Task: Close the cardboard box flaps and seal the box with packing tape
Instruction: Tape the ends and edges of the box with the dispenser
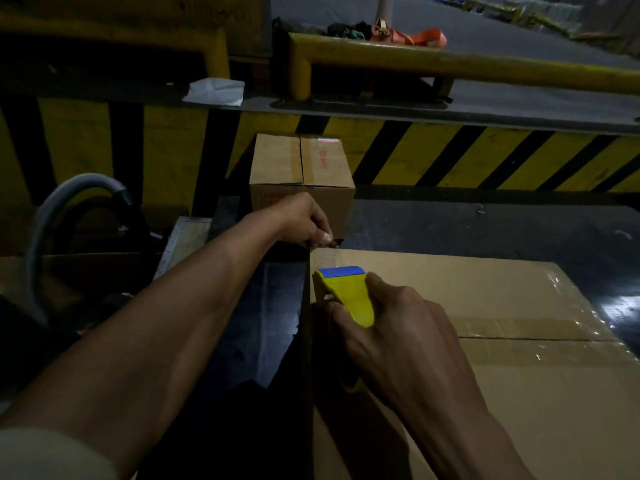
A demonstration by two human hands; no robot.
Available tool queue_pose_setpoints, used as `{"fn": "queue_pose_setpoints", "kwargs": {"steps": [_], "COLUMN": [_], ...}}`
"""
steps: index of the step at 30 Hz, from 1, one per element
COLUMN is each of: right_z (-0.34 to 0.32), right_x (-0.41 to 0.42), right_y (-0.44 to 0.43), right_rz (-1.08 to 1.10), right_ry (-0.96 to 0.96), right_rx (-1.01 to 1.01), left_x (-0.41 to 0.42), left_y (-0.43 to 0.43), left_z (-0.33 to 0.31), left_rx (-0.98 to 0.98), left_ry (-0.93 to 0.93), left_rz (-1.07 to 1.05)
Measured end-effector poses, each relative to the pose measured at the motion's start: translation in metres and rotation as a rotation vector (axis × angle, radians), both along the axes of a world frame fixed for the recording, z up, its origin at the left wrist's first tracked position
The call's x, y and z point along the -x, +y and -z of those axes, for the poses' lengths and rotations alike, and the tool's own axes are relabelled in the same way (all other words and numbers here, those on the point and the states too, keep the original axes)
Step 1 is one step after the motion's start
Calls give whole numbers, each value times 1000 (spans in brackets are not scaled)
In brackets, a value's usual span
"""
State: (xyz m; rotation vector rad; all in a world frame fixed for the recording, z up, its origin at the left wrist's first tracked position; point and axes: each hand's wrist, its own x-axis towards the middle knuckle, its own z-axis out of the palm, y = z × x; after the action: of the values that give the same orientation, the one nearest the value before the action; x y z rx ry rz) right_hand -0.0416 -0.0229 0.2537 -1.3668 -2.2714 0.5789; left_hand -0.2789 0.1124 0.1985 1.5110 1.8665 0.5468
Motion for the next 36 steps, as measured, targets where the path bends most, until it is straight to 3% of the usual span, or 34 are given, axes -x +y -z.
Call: {"fn": "queue_pose_setpoints", "kwargs": {"steps": [17, 36], "right_z": [0, 8], "right_x": [8, 13], "right_y": [0, 2], "right_rz": [1, 29], "right_ry": [-57, -79], "right_rx": [3, -36], "left_x": [5, 2], "left_y": [6, 15], "left_z": [2, -5], "left_rx": [48, 297], "left_ry": [16, -7], "left_rz": [7, -33]}}
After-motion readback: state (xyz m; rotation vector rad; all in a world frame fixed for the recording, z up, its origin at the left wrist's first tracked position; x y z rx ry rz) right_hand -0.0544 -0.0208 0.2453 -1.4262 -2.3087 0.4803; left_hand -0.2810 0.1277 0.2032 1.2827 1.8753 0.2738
